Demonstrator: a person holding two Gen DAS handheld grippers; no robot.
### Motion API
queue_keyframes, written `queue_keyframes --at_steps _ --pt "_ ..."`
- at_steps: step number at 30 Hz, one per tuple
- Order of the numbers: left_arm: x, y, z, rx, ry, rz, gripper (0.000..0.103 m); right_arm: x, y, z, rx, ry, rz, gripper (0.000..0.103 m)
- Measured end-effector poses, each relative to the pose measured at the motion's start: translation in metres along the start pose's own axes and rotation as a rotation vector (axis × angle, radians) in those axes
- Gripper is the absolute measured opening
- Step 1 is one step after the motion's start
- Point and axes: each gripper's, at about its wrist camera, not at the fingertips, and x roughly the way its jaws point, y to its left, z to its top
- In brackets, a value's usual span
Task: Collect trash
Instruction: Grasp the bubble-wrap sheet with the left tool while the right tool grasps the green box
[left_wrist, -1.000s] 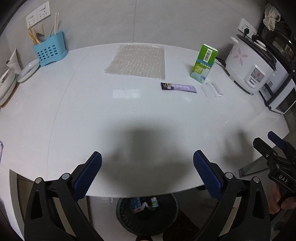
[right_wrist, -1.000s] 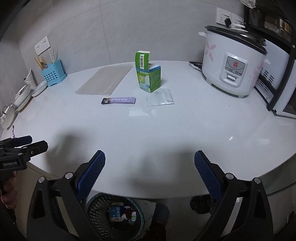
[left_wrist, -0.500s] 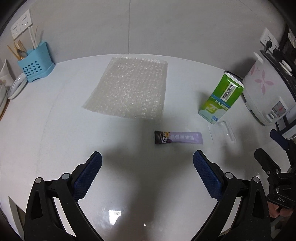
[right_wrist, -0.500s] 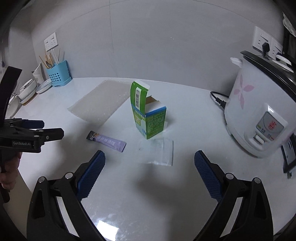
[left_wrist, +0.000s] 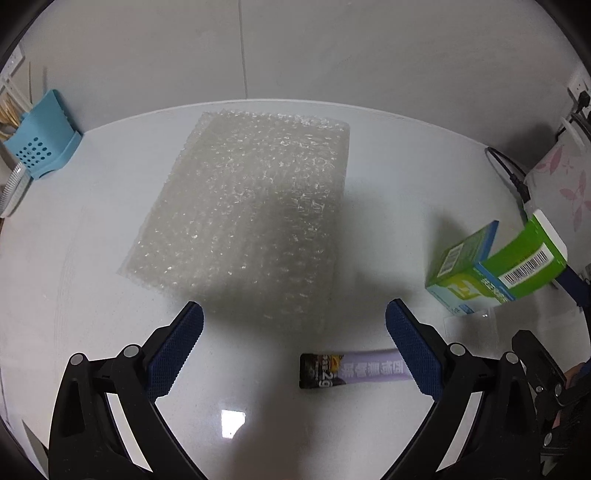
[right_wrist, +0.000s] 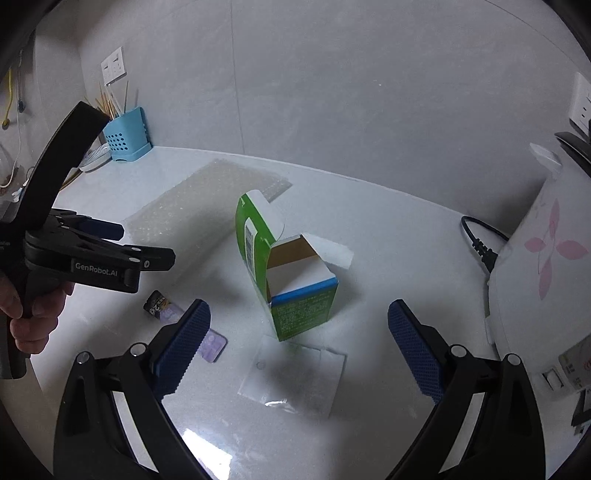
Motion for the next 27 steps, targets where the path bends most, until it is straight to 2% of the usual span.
queue_keyframes --at_steps 11,14,17,22,23,26,27 --pt "0.047 -0.015 0.032 0.024 0.065 0.032 0.096 0.035 -0.005 0.011 -0.044 0.044 0.058 0.084" --pt "0.058 -0.017 0.036 0.021 0.098 0.041 0.091 0.041 -0.003 0.011 -0.056 0.054 0.065 0.080" --pt "0.064 -0.018 0.037 0.018 0.110 0.065 0.083 0.045 -0.001 0.010 -0.064 0.068 0.067 0.075" --pt "0.065 -0.019 0.045 -0.016 0.139 0.090 0.061 0.050 0.003 0.008 -0.074 0.084 0.075 0.066" --pt "0.065 -0.019 0.046 -0.020 0.144 0.090 0.059 0.050 0.004 0.008 -0.074 0.088 0.079 0.063" --pt "0.064 -0.017 0.046 -0.041 0.149 0.101 0.043 0.051 0.004 0.008 -0.068 0.097 0.082 0.054" --pt "0.064 -0.016 0.046 -0.050 0.150 0.107 0.034 0.051 0.003 0.008 -0.060 0.099 0.086 0.054"
